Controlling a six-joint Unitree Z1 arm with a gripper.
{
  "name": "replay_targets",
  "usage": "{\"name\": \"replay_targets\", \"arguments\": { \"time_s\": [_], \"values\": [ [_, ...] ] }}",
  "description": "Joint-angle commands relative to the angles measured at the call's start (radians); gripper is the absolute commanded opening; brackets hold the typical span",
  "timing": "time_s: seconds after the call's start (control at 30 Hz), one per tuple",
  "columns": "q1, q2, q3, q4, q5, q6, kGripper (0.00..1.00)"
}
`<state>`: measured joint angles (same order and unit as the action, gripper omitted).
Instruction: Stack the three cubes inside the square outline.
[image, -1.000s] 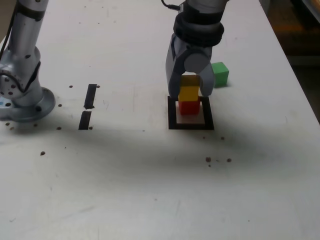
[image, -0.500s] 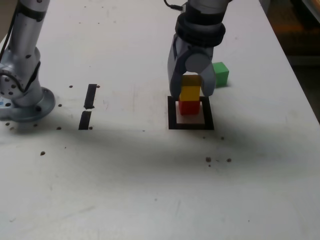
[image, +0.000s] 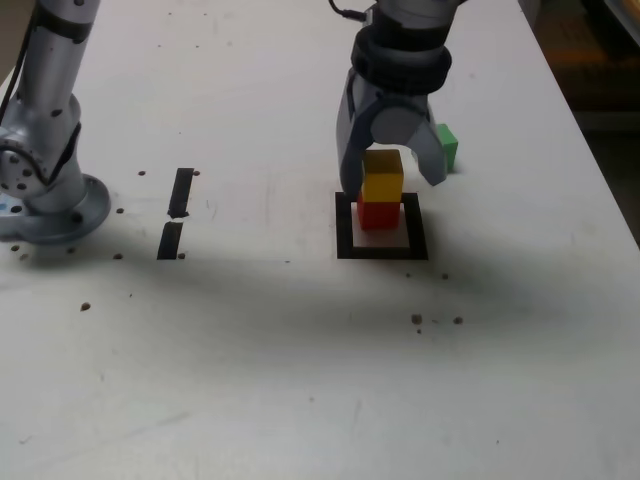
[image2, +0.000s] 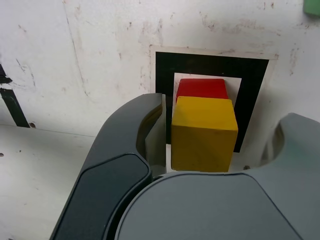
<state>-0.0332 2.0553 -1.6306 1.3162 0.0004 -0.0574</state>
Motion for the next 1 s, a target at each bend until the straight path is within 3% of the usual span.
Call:
{"name": "replay_targets", "arguments": {
  "time_s": [0.0, 0.17, 0.3, 0.43, 0.53, 0.67, 0.97],
  "values": [
    [0.002, -0.028, -0.011, 0.017, 0.01, -0.003, 1.0],
    [0.006, -0.092, -0.07, 0.124, 0.07, -0.019, 1.0],
    [0.035, -0.113, -0.209, 0.226, 0.106, 0.005, 1.0],
    [0.099, -0.04, -0.373, 0.299, 0.081, 0.053, 1.0],
    [0.138, 0.028, -0.445, 0.309, 0.053, 0.059, 1.0],
    [0.161, 0.113, -0.518, 0.308, 0.045, 0.045, 0.99],
    [0.179, 0.217, -0.466, 0.3, 0.053, 0.042, 0.96]
  ]
}}
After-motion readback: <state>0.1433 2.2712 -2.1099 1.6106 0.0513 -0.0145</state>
